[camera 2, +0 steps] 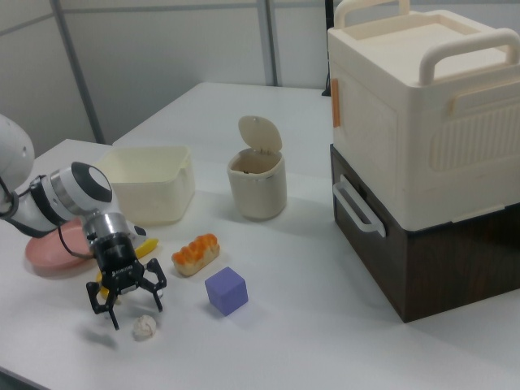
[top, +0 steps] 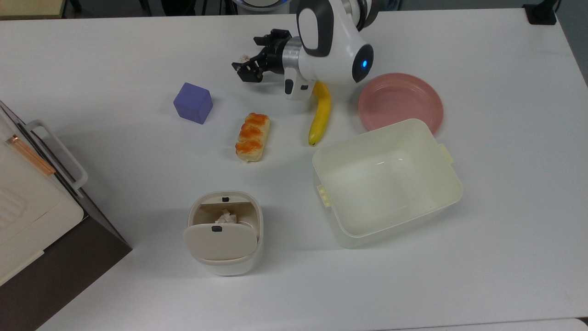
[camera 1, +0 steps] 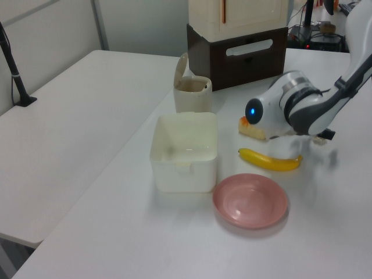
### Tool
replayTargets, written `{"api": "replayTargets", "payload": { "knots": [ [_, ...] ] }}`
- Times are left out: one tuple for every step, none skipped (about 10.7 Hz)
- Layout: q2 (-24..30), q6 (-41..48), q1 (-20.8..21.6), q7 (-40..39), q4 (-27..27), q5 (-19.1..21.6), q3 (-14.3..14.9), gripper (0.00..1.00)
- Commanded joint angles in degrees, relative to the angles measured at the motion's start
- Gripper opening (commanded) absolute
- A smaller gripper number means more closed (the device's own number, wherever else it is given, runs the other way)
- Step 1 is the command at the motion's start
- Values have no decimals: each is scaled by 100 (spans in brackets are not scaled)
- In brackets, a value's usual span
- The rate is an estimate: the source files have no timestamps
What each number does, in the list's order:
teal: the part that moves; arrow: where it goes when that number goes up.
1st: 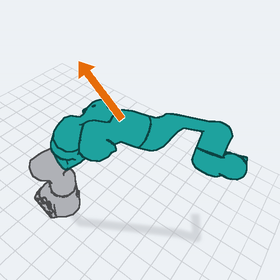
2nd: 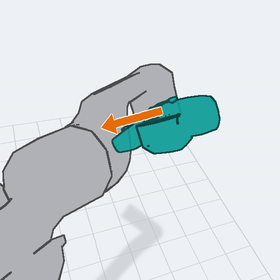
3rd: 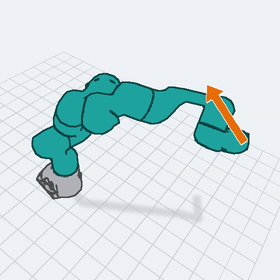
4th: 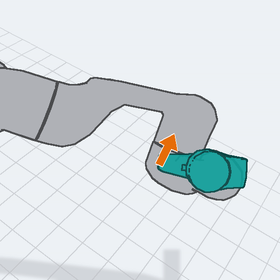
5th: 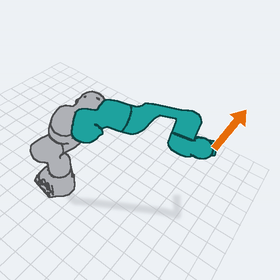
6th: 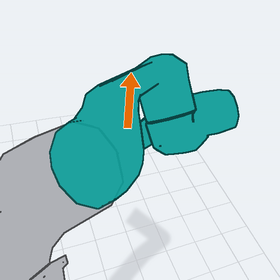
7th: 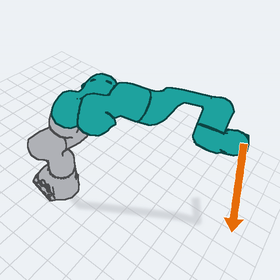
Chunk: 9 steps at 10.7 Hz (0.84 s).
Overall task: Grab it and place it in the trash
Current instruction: 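Lower the gripper and close it on the white paper ball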
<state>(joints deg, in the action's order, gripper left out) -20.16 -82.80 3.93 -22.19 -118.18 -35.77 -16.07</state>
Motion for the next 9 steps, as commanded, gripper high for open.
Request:
{"api": "replayTargets", "payload": {
  "knots": [
    [-94,142,64,215,119,-150,34,55],
    [-85,142,46,215,137,-150,34,29],
    [-94,142,46,224,155,-150,34,6],
    [-85,142,46,224,164,-150,34,0],
    [-85,124,46,241,164,-150,34,0],
    [-85,115,46,250,164,-150,34,0],
    [-85,115,46,250,164,-141,34,0],
    [-85,107,38,250,164,-141,34,0],
    [-59,115,29,250,173,-141,34,0]
  ]
}}
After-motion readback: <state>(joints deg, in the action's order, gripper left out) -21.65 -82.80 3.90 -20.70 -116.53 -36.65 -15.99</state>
